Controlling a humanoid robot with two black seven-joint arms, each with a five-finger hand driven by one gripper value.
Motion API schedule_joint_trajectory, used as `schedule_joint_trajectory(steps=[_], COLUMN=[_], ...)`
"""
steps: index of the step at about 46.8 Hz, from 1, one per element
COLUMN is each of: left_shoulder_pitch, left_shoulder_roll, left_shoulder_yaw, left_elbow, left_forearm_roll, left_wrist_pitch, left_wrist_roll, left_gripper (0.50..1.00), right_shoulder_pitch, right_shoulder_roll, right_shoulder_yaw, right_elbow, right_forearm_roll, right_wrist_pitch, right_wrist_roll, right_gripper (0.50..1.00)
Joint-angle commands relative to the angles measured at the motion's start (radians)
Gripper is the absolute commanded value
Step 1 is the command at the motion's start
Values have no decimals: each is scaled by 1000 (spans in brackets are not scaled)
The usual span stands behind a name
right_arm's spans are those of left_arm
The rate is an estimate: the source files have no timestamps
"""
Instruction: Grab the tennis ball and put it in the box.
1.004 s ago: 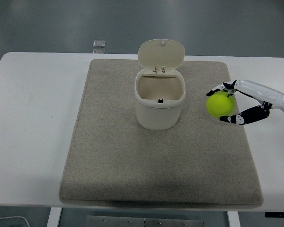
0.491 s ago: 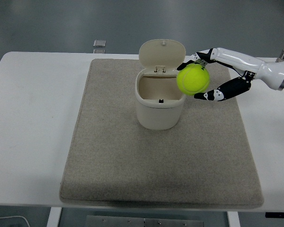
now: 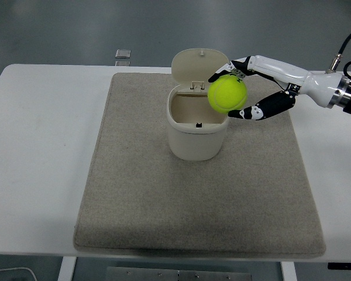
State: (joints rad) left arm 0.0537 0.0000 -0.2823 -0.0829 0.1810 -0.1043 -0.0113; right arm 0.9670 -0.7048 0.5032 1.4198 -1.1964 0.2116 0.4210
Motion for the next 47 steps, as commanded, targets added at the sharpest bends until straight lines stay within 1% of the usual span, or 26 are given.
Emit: schedule_joint_trajectory(steps=[1,6,24,26,32,40,42,44,47], left_shoulder_pitch=[0,0,0,0,0,0,0,0,0], left_shoulder_roll=[0,0,0,0,0,0,0,0,0], left_shoulder_yaw=[0,0,0,0,0,0,0,0,0], left_elbow=[0,0,0,0,0,0,0,-1,0], left_forearm_roll=[0,0,0,0,0,0,0,0,0], left_wrist_pitch=[0,0,0,0,0,0,0,0,0], left_wrist_roll=[1,-1,-1,1,1,-1,1,1,1], left_gripper=[992,992,992,992,992,992,992,992,992], right_shoulder_pitch=[1,2,13,15,13,15,15,13,13], right_shoulder_roll=[14,50,111,119,125,125,126,131,133], right_shoulder_yaw=[-14,-20,-40,-43,-45,-58,-58,-58,-58], right_elbow=[-7,-21,-67,-74,-82,-93,-96,-97,-101], right_forearm_roll=[0,1,1,1,1,1,1,1,1], right_wrist_pitch=[-3,-15,-38,-44,-50,-73,-78,-80,-80], right_wrist_roll=[-18,-22,-24,-30,-64,-67,-67,-67,-67], right_gripper=[500,500,500,500,500,500,511,533,537])
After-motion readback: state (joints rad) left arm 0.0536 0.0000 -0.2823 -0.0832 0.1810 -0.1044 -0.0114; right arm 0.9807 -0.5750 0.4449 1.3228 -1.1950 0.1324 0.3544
